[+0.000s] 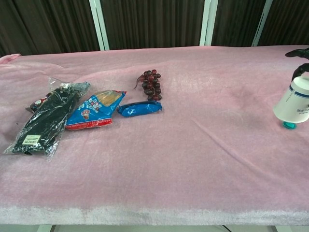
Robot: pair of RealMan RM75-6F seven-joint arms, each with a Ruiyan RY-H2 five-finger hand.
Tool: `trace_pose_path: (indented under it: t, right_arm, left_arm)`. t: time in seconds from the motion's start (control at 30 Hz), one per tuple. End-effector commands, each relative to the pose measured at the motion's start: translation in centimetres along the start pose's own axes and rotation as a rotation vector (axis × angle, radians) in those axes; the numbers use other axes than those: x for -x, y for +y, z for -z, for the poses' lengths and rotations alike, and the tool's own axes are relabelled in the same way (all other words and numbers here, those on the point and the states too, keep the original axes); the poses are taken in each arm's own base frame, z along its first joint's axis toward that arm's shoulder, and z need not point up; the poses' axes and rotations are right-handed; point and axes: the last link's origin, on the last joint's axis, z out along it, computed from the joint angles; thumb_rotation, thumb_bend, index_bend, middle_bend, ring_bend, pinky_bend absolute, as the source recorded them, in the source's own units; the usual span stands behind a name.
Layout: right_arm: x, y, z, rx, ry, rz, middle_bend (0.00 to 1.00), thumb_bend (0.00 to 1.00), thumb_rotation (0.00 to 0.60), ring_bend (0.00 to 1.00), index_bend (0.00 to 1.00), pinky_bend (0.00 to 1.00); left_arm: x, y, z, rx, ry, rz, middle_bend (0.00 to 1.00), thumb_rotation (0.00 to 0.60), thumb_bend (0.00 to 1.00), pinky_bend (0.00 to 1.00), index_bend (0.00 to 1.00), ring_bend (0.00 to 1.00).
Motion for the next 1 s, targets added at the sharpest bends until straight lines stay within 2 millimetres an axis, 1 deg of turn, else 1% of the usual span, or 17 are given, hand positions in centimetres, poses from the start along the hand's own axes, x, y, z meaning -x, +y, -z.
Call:
trace_pose_path:
  t: [0.03,0.2,0.33,0.43,0.5,0.57,0.67,0.73,0.77,0.87,0.93,1.0]
  right_arm:
    - [1.7,0.4,0.5,0.016,-0.026,-0.025,0.06,0.48,0.600,0.00,0.62,0.07]
    - [2.8,0.1,0.0,0.013,-0.049,-0.043,0.06,0.48,0.600,0.00,0.62,0.07]
    - [3.2,0.1,-0.3,0.019,-0.059,-0.044,0.06,0.48,0.600,0.00,0.60,0.07]
    - [3.4,0.2,-0.4,0.027,-0.064,-0.053,0.06,0.48,0.600,0.00,0.53,0.07]
    - [3.6,0.2,-0.4,0.029,-0.070,-0.059,0.06,0.48,0.600,0.00,0.42,0.07]
    - [3.7,0.3,-0.3,0.027,-0.079,-0.061,0.05,0.48,0.600,0.00,0.24,0.07]
    - [3.5,0.3,-0.2,0.020,-0.081,-0.067,0.03,0.48,0.600,0.00,0.06,0.07]
    - [3.3,0.3,-0.1,0.018,-0.081,-0.074,0.01,0.46,0.600,0.00,0.01,0.07]
    - [3.2,0.4,0.0,0.019,-0.082,-0.075,0.01,0.45,0.600,0.00,0.00,0.07]
    - [2.9,0.5,0.6,0.021,-0.083,-0.085,0.00,0.44,0.600,0.00,0.00,0.06]
    - [2.1,0.4,1.3,0.022,-0.056,-0.119,0.00,0.44,0.600,0.00,0.00,0.05]
    - [0.9,0.3,2.7,0.036,-0.018,-0.169,0.00,0.44,0.600,0.00,0.00,0.03]
  left_arm:
    - [0.0,0.0,0.0,-0.001,-0.002,-0.002,0.00,0.600,0.40,0.05,0.00,0.00]
    - [0.1,0.1,0.1,0.001,-0.001,-0.002,0.00,0.600,0.40,0.05,0.00,0.01]
    - [0.0,-0.2,0.1,-0.007,0.002,0.001,0.00,0.600,0.40,0.05,0.00,0.01]
    - [-0.1,-0.3,0.1,-0.009,0.002,0.003,0.00,0.600,0.40,0.05,0.00,0.01]
    - [-0.1,-0.3,0.2,-0.008,0.003,0.003,0.00,0.600,0.40,0.05,0.00,0.01]
    - [-0.1,-0.3,0.3,-0.008,0.005,0.004,0.00,0.600,0.40,0.05,0.00,0.01]
    - [-0.1,-0.3,0.3,-0.004,0.009,0.005,0.00,0.600,0.40,0.05,0.00,0.01]
    - [-0.1,-0.3,0.3,-0.001,0.012,0.005,0.00,0.600,0.40,0.05,0.00,0.01]
    - [-0.1,-0.3,0.3,-0.001,0.012,0.004,0.00,0.600,0.40,0.05,0.00,0.01]
    - [-0.1,-0.2,0.3,-0.001,0.010,0.005,0.00,0.600,0.40,0.05,0.00,0.01]
    - [-0.2,-0.2,0.3,-0.001,0.014,0.005,0.00,0.600,0.40,0.05,0.00,0.01]
    - [-0.2,-0.3,0.4,-0.001,0.021,0.005,0.00,0.600,0.40,0.05,0.00,0.01]
